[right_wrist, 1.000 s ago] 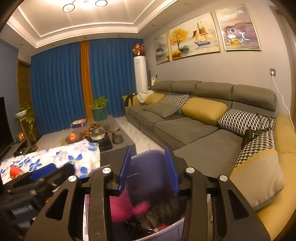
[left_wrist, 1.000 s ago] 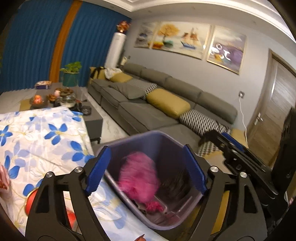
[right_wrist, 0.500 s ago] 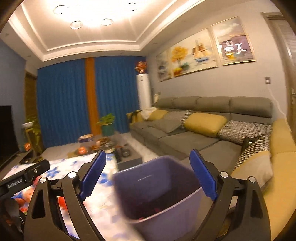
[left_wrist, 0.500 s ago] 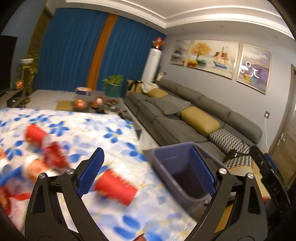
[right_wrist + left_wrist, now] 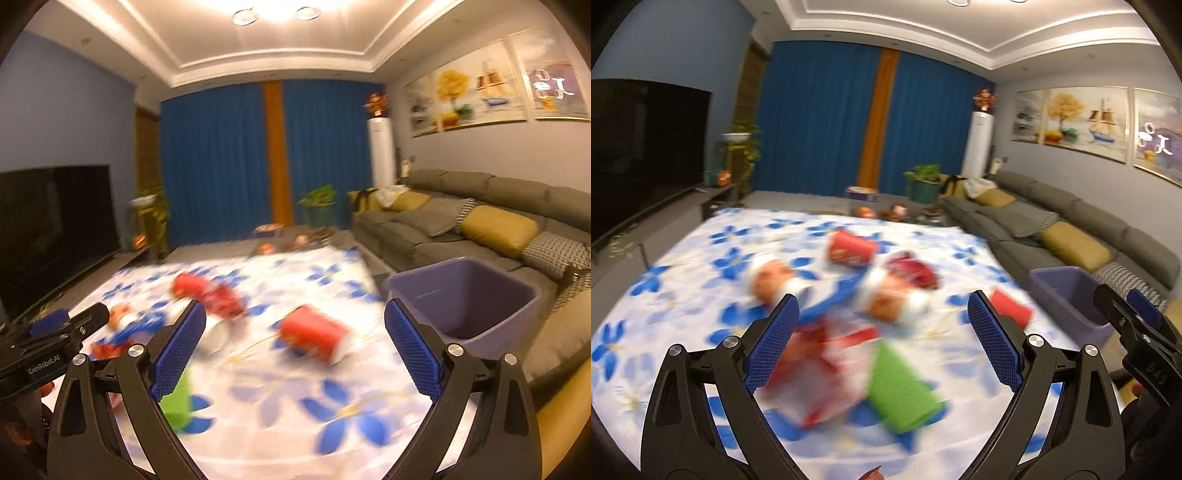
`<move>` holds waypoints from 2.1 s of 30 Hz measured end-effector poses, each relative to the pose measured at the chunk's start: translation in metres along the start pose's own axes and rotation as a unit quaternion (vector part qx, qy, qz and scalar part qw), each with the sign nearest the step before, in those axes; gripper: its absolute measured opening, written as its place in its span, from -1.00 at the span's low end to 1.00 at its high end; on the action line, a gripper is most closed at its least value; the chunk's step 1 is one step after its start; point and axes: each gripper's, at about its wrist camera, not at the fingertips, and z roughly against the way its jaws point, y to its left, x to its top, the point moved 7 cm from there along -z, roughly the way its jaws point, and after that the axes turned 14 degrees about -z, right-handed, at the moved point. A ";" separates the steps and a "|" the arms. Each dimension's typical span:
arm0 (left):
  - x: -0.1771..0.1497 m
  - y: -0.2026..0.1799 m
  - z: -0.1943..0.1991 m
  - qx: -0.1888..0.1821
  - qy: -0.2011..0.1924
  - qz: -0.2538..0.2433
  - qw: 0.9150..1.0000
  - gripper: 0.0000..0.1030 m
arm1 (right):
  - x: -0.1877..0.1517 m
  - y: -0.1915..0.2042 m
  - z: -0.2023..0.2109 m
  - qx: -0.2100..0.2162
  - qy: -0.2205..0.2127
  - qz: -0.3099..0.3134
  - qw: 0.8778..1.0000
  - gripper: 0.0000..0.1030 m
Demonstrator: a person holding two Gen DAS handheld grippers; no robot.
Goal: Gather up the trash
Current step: 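Move both tools back over the trash pile, then grasp the red-and-white snack wrapper with the left tool while the right tool grasps the green mesh sleeve, then lift and carry the wrapper and green mesh sleeve toward the purple bin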
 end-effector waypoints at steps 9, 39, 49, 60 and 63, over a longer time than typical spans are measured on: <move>-0.037 0.036 -0.004 0.009 0.048 0.010 0.999 0.67 | -0.043 0.049 -0.012 0.012 0.038 0.028 0.999 0.82; -0.054 0.055 0.013 -0.096 0.067 0.070 0.991 -0.94 | -0.137 0.095 -0.077 0.036 0.222 0.115 0.967 0.43; -0.041 0.074 0.049 -0.092 0.026 0.069 0.993 -0.94 | -0.162 0.093 -0.100 0.023 0.299 0.120 0.946 0.20; -0.040 0.082 0.067 -0.129 0.018 0.087 0.988 -0.94 | -0.161 0.085 -0.089 0.039 0.302 0.096 0.948 -0.70; -0.038 0.084 0.075 -0.128 0.012 0.081 0.988 -0.94 | -0.152 0.080 -0.079 0.043 0.286 0.092 0.953 -0.70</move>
